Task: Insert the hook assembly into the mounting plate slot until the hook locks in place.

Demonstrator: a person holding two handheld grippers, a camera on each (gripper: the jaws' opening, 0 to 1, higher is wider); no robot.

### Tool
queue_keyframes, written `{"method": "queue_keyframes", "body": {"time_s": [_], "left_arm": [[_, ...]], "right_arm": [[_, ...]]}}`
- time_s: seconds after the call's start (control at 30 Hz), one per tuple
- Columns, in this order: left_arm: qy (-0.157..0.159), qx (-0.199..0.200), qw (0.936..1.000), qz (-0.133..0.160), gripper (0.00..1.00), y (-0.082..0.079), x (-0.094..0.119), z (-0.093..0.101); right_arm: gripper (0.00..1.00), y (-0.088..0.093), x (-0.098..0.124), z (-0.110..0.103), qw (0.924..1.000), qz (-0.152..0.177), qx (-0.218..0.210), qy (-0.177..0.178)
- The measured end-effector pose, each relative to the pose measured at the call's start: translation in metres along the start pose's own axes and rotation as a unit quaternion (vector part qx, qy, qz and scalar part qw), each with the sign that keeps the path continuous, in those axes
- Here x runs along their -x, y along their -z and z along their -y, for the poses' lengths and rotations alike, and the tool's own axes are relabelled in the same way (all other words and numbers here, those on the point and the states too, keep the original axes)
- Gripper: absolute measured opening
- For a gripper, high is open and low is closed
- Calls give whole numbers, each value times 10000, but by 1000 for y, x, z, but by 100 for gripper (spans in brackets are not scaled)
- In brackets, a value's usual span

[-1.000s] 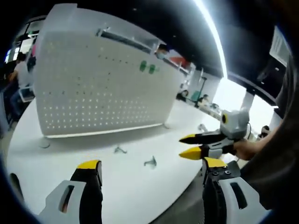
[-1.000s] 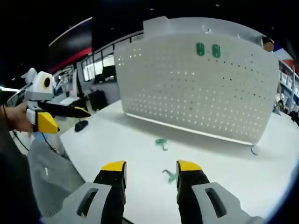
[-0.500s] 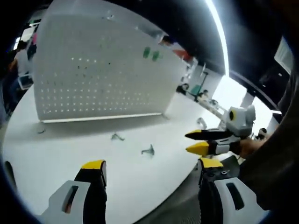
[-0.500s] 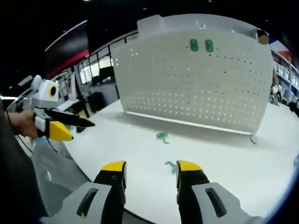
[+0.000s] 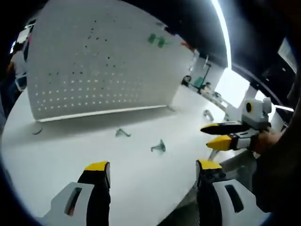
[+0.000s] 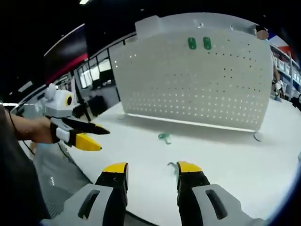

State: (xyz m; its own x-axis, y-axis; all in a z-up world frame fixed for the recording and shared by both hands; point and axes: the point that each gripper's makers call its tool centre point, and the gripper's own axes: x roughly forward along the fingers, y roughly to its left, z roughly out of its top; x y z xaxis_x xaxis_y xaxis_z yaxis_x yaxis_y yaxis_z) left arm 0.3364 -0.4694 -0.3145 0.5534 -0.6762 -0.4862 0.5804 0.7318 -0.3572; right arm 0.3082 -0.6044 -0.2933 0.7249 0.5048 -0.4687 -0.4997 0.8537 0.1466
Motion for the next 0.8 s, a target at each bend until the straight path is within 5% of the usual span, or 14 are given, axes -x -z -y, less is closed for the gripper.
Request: {"method": "queue_keyframes", "body": {"time_s": [0.8], "left_arm": [[17,-428,9979,-488,65,-16,-96,-53]], "right_arm": [[34,14,5,19,9995,-265,-168,72]]}}
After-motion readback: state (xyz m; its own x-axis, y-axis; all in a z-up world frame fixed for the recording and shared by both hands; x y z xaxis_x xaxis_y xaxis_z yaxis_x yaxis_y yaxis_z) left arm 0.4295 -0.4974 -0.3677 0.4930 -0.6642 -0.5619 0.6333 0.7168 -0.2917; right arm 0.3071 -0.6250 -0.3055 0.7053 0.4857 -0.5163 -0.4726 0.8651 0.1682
